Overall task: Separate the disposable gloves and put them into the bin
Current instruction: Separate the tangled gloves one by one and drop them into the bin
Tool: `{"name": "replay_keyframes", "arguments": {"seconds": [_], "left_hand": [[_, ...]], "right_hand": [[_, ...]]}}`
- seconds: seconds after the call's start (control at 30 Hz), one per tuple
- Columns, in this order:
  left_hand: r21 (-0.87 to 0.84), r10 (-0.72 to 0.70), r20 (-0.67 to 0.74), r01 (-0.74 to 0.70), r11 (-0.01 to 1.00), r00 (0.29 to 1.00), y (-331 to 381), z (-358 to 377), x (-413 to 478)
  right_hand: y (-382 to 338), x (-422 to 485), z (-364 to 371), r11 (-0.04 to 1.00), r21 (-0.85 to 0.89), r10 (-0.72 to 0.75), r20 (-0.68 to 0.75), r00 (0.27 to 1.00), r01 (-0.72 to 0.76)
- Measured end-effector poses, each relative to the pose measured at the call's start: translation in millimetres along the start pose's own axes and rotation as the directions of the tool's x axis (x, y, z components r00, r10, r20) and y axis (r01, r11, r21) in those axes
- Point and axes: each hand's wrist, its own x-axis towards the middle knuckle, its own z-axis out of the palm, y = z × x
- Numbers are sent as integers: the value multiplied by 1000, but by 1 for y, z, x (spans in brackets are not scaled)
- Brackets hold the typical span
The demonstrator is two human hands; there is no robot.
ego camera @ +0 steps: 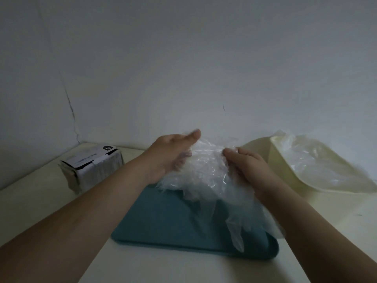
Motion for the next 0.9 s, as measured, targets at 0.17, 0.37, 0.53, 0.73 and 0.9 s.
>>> {"name": "replay_keyframes", "arguments": {"seconds": [0.17, 0.37, 0.53, 0.73, 0.9], "left_hand": [[-25, 66, 25, -65, 998, 998, -13, 1, 8], [12, 119, 77, -120, 993, 990, 5, -19, -2], [334, 177, 177, -228, 914, 968, 27, -20, -15], [392, 212, 313, -329, 859, 926, 49, 4, -14], [341, 202, 208, -265, 902, 957, 37, -3, -10]], "right_hand": [[3, 8, -3, 1000, 4, 0, -19, 1000, 0], [6, 17, -21, 982, -165, 38, -280, 959, -88], [-41, 1, -7, 929, -340, -152, 11, 988, 147], [-66, -6, 19, 700, -611, -154, 379, 913, 371], [-60, -2, 5, 753, -602, -120, 271, 955, 265]]}}
